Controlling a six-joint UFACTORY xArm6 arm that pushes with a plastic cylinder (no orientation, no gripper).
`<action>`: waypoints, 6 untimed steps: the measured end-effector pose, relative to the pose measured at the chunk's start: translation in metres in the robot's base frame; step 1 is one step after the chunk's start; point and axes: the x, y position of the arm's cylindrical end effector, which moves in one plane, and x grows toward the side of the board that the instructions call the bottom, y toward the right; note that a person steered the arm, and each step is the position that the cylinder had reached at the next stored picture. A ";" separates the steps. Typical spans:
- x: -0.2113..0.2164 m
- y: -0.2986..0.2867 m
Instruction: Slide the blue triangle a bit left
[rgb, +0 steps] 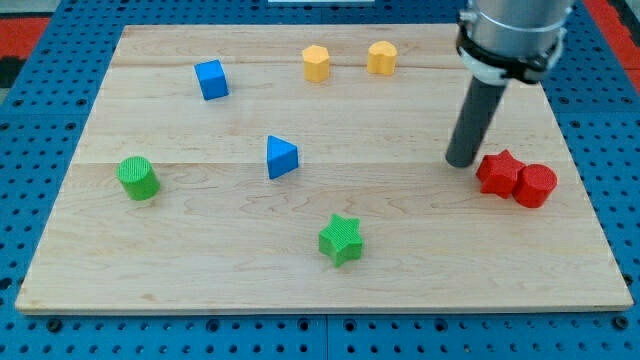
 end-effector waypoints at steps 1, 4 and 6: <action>-0.053 0.001; -0.059 -0.010; -0.003 -0.160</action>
